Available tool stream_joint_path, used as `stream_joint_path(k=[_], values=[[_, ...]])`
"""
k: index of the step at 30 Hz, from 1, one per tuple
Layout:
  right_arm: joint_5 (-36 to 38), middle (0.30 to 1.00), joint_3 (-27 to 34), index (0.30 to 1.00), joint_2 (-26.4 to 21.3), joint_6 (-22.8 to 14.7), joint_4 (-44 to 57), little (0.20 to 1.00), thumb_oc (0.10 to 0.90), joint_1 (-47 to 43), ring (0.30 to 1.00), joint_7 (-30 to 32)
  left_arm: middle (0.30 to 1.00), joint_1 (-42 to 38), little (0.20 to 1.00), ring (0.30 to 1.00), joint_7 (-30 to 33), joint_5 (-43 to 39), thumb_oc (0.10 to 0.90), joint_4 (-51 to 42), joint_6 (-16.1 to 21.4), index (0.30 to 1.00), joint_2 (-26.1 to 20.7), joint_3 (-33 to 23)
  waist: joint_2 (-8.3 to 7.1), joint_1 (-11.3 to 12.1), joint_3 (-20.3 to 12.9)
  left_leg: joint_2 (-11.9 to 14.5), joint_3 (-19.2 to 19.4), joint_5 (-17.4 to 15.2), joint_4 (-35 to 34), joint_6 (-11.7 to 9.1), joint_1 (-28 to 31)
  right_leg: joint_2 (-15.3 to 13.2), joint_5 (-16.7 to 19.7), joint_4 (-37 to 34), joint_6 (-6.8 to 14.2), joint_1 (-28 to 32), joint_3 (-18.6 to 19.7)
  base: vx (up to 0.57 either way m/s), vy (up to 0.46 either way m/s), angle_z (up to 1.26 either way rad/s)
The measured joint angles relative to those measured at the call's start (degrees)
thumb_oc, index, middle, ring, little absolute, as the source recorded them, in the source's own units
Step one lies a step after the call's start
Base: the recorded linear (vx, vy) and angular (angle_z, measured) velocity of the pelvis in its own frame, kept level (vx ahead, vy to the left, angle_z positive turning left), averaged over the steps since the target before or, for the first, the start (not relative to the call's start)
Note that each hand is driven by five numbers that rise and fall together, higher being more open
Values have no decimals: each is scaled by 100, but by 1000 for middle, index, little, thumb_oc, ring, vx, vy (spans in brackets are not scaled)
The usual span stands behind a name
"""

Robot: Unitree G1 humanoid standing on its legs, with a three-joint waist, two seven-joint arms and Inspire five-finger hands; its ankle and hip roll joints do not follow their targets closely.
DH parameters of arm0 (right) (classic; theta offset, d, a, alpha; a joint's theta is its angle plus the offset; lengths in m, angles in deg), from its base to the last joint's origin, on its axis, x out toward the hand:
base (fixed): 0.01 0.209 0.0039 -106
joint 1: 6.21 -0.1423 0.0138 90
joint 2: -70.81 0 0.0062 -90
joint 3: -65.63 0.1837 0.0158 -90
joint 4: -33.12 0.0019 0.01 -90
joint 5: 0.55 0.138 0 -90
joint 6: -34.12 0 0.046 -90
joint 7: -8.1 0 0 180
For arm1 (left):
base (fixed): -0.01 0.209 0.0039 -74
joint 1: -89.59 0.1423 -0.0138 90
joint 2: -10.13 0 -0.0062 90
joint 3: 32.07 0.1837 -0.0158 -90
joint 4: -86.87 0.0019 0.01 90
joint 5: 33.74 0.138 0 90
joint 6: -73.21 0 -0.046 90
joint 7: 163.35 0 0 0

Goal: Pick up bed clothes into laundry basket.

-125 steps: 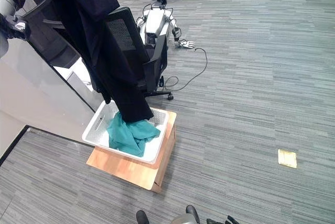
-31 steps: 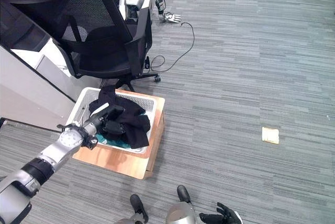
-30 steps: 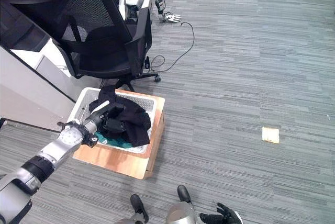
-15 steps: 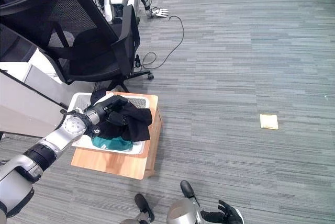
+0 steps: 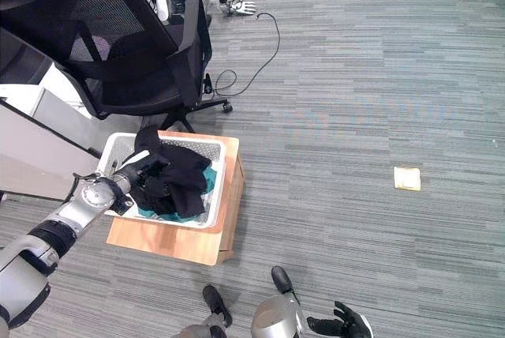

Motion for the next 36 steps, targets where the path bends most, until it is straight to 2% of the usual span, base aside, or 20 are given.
stream_joint_path(k=[3, 6, 10, 11, 12, 16, 24, 28, 30, 32, 34, 36], values=[[0, 900, 0, 900, -39, -12, 50, 900, 800, 1, 900, -3, 300, -35, 300, 300, 17, 205, 400, 454, -6, 300, -11, -181, -23, -5, 15, 2, 3, 0, -1, 0, -33, 2, 7, 0, 1, -38, 3, 0, 0, 0], [0, 900, 0, 900, -39, -12, 72, 900, 800, -4, 900, -7, 300, -36, 300, 300, 25, 277, 400, 520, -5, 300, -72, -234, -35, 2, 24, 1, 5, 1, 9, 2, -119, 0, 27, 1, 3, -121, 7, 0, 0, 0], [-3, 900, -11, 900, -31, -12, 97, 900, 800, -3, 900, -8, 300, -95, 300, 300, 26, 333, 400, 524, -4, 300, -73, -253, -125, -8, 83, -7, 53, 2, 12, 3, -116, -9, 30, 2, 7, -125, 19, 0, 0, 0], [-3, 900, -11, 900, -31, -13, 100, 900, 800, -3, 900, -8, 705, -118, 705, 705, 26, 374, 670, 525, -4, 705, -73, -253, -138, -3, 91, -6, 72, 2, 12, 3, -115, -8, 32, 2, 8, -128, 27, 1, 3, -5], [-3, 900, -8, 900, -33, -17, 101, 900, 800, -3, 900, -7, 900, -166, 900, 900, 27, 381, 800, 523, -4, 900, -71, -252, -169, -7, 111, -4, 94, 2, 12, 3, -107, -8, 35, 1, 9, -131, 51, -1, 4, -7], [-8, 900, -12, 900, -32, -17, 113, 900, 800, -7, 900, -7, 900, -194, 900, 900, 28, 383, 800, 444, -12, 900, -87, -246, -183, -8, 120, -5, 147, 2, 11, 3, -78, -15, 43, 1, 9, -137, 129, -4, 3, -9], [-21, 900, -15, 900, -21, -33, 230, 900, 800, -20, 900, -7, 900, -429, 900, 900, 111, 341, 800, -316, 44, 900, -171, -142, -172, 0, 119, -12, 138, 4, 11, 4, -54, -49, 59, 1, 10, -112, 124, 0, 0, 0], [-22, 900, -8, 900, -21, 3, 183, 900, 800, -5, 900, -4, 900, -761, 900, 900, 106, 242, 800, -1542, 97, 900, -874, 512, -139, 59, 117, -53, 128, 13, 11, 14, 22, -90, 60, 1, 11, -14, 101, -3, -3, 2], [-22, 900, -4, 900, -9, 5, 181, 900, 800, -21, 900, -8, 900, -909, 900, 900, 123, 98, 800, -1849, 184, 900, -1090, 463, -105, 100, 117, -61, 119, 14, 13, 15, 67, -98, 59, 0, 12, 33, 74, -4, -13, 5], [-22, 900, 5, 900, -10, -2, 150, 900, 800, -18, 900, -8, 900, -910, 900, 900, 152, -346, 800, -2360, 337, 900, -1426, 152, -18, 146, 113, -55, 77, 15, 11, 14, 113, -91, 59, -1, 12, 101, 28, -6, -24, 7], [-20, 900, 9, 900, -25, -4, -40, 900, 800, -21, 900, -25, 900, -937, 900, 900, 318, -437, 800, -2968, 483, 900, -1911, 12, 82, 203, 53, -38, -23, 17, 11, 12, 131, -60, 58, 0, 11, 160, -47, -9, -31, 18], [-21, 900, 14, 900, -52, -6, -234, 900, 800, -65, 900, -72, 900, -922, 900, 900, 384, -509, 800, -3155, 592, 900, -2224, -98, 149, 308, 8, -37, -89, 18, 7, 12, 155, -41, 55, -1, 11, 211, -127, -10, -24, 16]])
